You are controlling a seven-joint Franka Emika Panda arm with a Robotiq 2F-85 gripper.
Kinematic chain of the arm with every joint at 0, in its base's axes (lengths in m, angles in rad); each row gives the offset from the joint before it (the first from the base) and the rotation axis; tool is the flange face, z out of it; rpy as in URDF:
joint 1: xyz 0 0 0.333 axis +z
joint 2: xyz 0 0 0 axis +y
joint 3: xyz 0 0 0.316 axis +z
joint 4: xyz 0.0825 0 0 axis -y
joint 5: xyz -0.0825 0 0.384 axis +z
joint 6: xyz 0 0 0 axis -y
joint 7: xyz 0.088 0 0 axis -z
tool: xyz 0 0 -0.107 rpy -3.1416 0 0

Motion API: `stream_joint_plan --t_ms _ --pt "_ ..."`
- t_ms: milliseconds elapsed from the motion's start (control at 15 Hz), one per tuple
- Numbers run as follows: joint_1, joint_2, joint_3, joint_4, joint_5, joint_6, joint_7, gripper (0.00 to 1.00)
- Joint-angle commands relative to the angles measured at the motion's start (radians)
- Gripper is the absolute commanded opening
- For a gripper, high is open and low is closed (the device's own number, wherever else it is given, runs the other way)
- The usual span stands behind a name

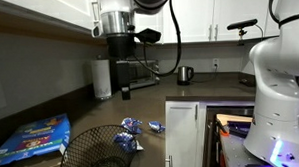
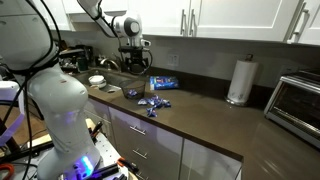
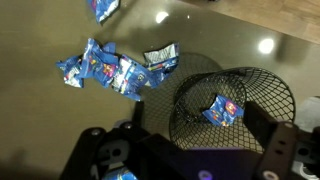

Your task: Remove the sachet from the black basket and put it on the countertop

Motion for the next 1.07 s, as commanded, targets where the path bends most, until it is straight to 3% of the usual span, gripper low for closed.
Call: stream_joint_plan --t_ms 0,400,1000 --pt "0.026 0.126 0.015 0.08 -0.02 0.037 0.027 1.0" --pt "0.061 0.25 0.039 0.189 0.117 0.006 -0.037 1.0" --pt "0.068 0.26 0.048 0.176 0.108 0.041 -0.017 1.0"
